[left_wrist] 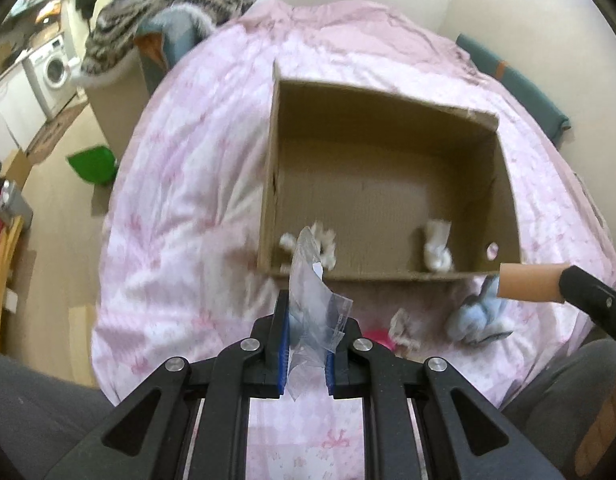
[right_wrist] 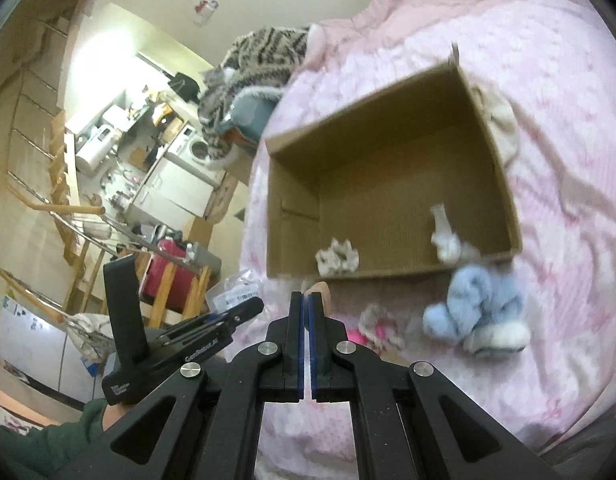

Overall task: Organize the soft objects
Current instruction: 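Carry the bag into the box and open the left tool while the right tool drops the cylinder inside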

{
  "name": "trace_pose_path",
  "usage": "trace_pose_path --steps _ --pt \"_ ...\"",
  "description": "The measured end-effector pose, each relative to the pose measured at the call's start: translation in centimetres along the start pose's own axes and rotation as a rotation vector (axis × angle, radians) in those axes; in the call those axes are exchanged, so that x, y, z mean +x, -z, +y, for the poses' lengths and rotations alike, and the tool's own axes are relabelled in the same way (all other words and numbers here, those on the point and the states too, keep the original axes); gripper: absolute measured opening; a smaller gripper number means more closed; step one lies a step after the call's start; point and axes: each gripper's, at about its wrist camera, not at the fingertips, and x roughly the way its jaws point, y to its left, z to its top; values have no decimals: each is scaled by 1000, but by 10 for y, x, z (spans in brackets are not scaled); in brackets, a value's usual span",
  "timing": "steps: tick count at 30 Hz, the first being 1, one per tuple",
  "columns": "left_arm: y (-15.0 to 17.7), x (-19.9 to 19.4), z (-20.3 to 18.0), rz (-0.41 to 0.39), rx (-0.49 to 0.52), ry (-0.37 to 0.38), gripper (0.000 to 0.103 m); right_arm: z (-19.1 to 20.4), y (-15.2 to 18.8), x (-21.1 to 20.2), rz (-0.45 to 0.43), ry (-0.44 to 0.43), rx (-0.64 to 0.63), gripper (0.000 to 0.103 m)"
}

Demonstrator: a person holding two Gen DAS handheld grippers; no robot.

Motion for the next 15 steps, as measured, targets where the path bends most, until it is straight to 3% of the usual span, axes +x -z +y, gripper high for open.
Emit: trace_pose_path --steps 15 --pt "-67 4 -21 -84 80 20 12 -6 -58 -8 -92 14 -35 4"
